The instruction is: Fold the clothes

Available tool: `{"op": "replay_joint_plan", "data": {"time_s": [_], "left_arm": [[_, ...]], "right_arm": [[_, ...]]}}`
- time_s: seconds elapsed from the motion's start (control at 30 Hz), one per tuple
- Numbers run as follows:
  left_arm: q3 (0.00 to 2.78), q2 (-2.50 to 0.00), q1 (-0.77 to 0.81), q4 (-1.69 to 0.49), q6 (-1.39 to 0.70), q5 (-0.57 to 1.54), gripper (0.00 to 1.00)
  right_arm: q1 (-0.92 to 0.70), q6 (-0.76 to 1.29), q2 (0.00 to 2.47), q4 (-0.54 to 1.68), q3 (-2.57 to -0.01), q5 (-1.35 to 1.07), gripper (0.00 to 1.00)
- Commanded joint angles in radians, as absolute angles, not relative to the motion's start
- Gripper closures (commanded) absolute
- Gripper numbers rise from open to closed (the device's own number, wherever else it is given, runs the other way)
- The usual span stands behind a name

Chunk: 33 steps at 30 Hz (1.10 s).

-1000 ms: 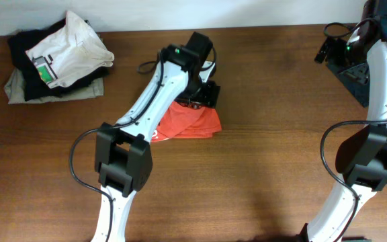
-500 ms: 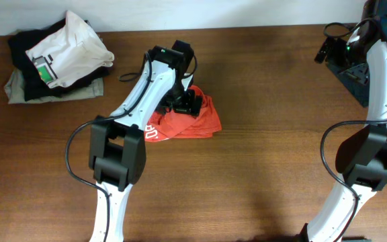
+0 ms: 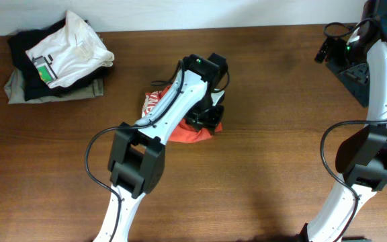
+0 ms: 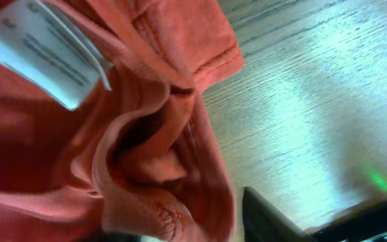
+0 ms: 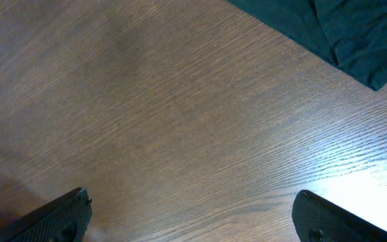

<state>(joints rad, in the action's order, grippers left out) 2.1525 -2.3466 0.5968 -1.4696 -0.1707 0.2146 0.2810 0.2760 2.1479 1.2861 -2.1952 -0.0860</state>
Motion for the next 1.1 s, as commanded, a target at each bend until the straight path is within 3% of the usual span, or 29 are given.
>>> {"op": "replay_joint_plan", "data": {"time_s": [0.0, 0.13, 0.23, 0.33, 0.4, 0.83, 0.9, 1.0, 1.07], "left_arm": [[2.17, -2.349, 0.638, -1.465, -0.167, 0.244, 0.46], [2.261, -2.348, 0.659, -1.472, -0.167, 0.258, 0.46], [2.433, -2.348, 0.526, -1.474, -0.213, 0.237, 0.46], [2.418, -2.364, 0.393, -1.436, -0.326, 0.24, 0.45], [2.406, -2.387, 0.353, -1.383, -0.329, 0.24, 0.34], [2.405, -2.521, 0.345, -1.251, -0.364, 0.247, 0.33], [2.405, -2.537, 0.345, -1.239, -0.317, 0.231, 0.34], [2.405, -2.572, 0.345, -1.241, -0.227, 0.132, 0.47], [2.423, -2.571, 0.344, -1.246, -0.103, 0.005, 0.36]], "right_arm": [[0.282, 0.267, 2.149, 1.287, -2.199, -0.073, 0.01], [0.282, 0.267, 2.149, 1.287, -2.199, -0.073, 0.01], [0.282, 0.267, 2.149, 1.287, -2.199, -0.073, 0.01], [0.282, 0.267, 2.149, 1.287, -2.199, -0.073, 0.01], [0.282, 0.267, 2.149, 1.287, -2.199, -0.073, 0.01], [0.282, 0.267, 2.149, 1.287, -2.199, -0.074, 0.01], [0.282, 0.267, 2.149, 1.287, -2.199, -0.073, 0.01], [0.282, 0.267, 2.149, 1.287, -2.199, -0.073, 0.01], [0.282, 0.267, 2.149, 1.287, -2.199, -0.073, 0.01]]}}
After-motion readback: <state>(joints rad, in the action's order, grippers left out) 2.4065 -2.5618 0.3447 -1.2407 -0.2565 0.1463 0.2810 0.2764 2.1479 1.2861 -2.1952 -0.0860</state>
